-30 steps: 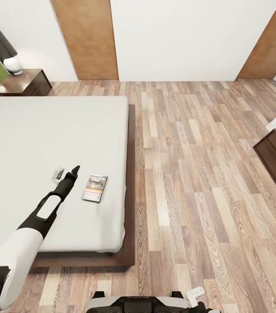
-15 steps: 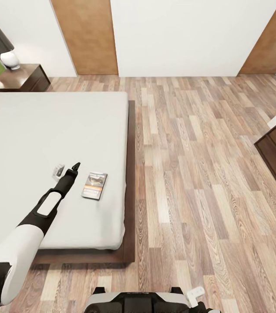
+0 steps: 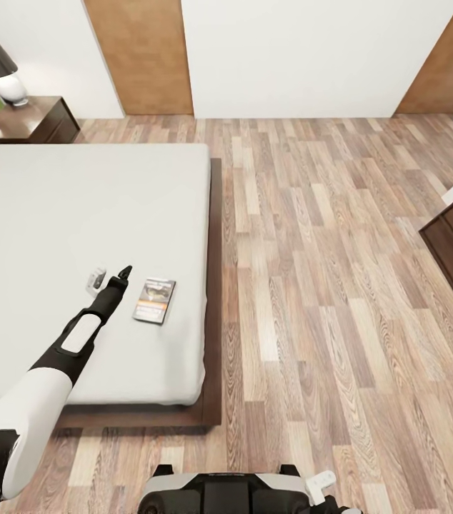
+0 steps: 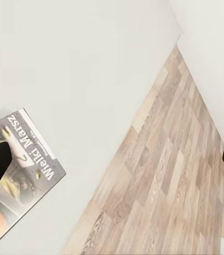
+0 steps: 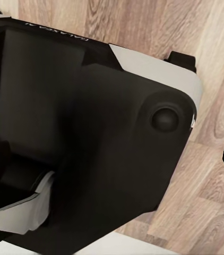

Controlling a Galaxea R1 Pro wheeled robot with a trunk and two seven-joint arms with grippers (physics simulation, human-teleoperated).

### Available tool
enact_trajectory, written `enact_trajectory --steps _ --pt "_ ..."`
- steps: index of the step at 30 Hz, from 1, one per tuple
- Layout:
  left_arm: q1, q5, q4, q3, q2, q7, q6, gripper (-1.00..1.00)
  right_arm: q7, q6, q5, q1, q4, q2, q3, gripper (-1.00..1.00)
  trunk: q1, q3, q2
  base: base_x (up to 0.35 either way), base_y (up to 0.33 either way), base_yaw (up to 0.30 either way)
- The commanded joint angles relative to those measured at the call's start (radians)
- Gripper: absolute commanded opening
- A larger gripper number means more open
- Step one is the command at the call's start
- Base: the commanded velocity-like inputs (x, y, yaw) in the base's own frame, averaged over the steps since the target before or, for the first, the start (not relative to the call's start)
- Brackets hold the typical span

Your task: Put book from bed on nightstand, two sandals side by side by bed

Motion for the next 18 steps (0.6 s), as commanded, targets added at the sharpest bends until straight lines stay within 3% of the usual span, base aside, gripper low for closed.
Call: enact_trajectory --steps 1,18 --pt "-0.001 0.01 0.001 0.001 0.0 -0.005 0.004 1.0 -0.001 0.006 -0.01 0.0 -0.002 -0.001 0.006 1.0 0.0 -0.003 -0.002 0.0 0.0 0.0" --pt "-0.001 0.01 -0.001 -0.001 0.005 -0.008 0.004 1.0 0.001 0.006 -0.01 0.0 -0.002 -0.002 0.005 1.0 0.0 -0.031 -0.002 0.0 0.0 0.0"
